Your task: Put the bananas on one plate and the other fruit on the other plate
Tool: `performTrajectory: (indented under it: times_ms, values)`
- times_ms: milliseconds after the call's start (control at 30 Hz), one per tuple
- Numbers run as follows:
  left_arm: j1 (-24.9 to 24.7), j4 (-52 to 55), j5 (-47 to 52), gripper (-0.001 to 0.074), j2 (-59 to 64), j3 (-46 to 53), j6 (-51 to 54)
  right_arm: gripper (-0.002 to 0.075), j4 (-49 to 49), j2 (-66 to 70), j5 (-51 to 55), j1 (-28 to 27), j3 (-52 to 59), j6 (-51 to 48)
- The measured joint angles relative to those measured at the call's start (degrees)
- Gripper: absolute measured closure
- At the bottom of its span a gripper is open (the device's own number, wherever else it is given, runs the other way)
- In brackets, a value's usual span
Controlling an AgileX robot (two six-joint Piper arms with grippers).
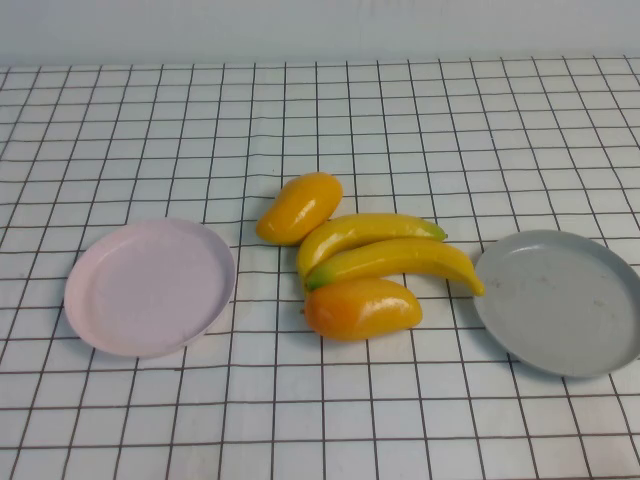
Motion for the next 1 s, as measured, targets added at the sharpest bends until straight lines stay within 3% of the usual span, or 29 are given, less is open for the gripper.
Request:
performTrajectory:
  times_ms: [1000]
  values:
    - [0.00, 3.10, 0.04, 0.0739, 0.00, 0.00, 0.00, 0.0742, 0.00, 0.00, 0.00, 0.00, 0.00, 0.00]
